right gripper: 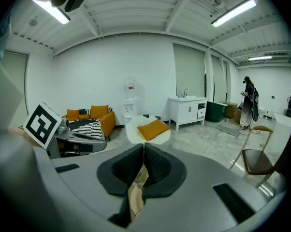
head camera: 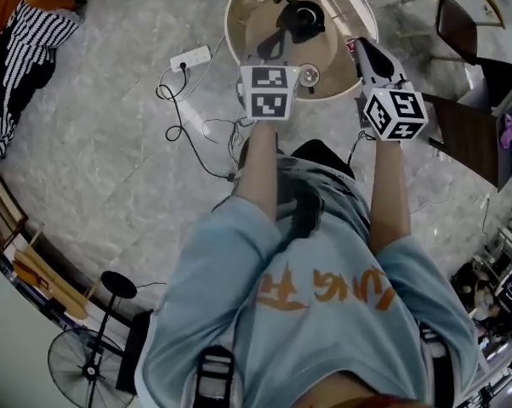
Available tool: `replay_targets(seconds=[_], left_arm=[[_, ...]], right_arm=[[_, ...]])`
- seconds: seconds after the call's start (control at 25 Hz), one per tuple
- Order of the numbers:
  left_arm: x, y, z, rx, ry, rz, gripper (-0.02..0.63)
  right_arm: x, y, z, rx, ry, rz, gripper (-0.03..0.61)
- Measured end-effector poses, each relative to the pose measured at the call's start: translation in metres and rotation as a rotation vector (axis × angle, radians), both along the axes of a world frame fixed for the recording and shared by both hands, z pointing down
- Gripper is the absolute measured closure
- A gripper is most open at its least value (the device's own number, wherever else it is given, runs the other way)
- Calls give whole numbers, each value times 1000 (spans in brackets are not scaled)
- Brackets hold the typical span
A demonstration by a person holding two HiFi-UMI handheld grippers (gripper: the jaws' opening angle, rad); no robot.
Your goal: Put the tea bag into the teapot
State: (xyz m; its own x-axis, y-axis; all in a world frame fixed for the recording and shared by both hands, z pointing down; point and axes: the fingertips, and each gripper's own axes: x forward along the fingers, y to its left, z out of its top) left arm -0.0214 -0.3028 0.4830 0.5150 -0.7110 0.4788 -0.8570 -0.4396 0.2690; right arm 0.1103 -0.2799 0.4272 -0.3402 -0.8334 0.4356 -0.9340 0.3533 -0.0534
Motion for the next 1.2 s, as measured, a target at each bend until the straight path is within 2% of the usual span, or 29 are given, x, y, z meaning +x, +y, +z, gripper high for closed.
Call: replay_targets(seconds=[0.16, 0.72, 0.96, 1.2], left_arm=[[18, -10, 11, -31, 2, 44, 588], [46, -19, 60, -131, -50, 62, 588], [47, -24, 71, -151, -75, 34, 589], [60, -36, 94, -186, -92, 22, 588]], right_arm=[[6, -7, 12, -31, -9, 21, 558], [27, -17, 80, -155, -112, 51, 558], [18, -33, 115, -200, -156, 22, 558], [3, -48, 140, -242, -176, -75, 558]])
